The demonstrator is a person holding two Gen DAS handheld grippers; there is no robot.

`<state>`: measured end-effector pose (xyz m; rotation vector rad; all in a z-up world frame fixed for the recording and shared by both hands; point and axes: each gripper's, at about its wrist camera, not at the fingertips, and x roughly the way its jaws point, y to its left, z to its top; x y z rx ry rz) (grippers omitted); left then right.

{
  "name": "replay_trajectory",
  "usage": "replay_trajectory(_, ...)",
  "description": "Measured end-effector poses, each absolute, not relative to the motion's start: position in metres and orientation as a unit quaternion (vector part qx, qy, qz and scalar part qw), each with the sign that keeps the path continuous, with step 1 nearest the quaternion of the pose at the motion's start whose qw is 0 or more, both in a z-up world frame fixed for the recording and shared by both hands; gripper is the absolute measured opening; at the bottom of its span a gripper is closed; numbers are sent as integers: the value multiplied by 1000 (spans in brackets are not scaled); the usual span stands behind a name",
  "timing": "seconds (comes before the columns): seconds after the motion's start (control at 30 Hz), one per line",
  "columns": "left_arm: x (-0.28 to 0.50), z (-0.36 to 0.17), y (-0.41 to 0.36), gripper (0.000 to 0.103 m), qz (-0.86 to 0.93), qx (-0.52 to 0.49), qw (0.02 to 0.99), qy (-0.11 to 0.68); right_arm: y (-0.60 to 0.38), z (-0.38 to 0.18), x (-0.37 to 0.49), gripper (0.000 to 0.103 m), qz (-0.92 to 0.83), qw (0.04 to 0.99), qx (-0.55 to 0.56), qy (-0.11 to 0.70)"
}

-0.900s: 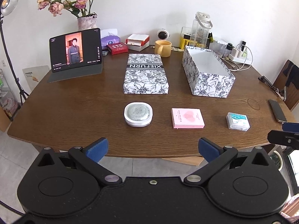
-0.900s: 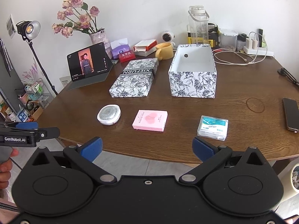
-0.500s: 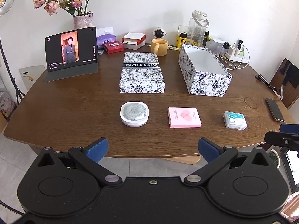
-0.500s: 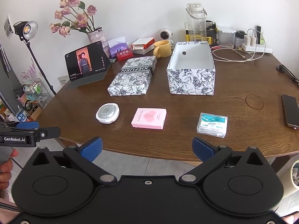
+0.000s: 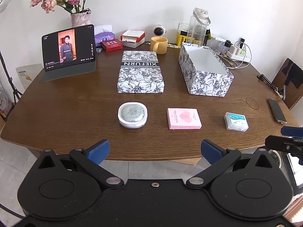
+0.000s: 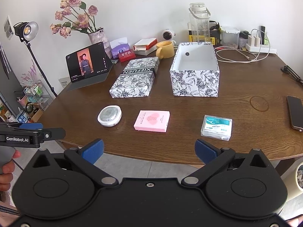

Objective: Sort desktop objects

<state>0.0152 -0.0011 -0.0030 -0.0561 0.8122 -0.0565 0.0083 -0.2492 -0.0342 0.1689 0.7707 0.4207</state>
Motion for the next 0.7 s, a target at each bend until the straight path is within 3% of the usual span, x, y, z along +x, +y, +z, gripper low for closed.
replay_trajectory(0.7,17,5,-7,103,-28,-25,919,394,-252,-21,9,103,202,909,70,359)
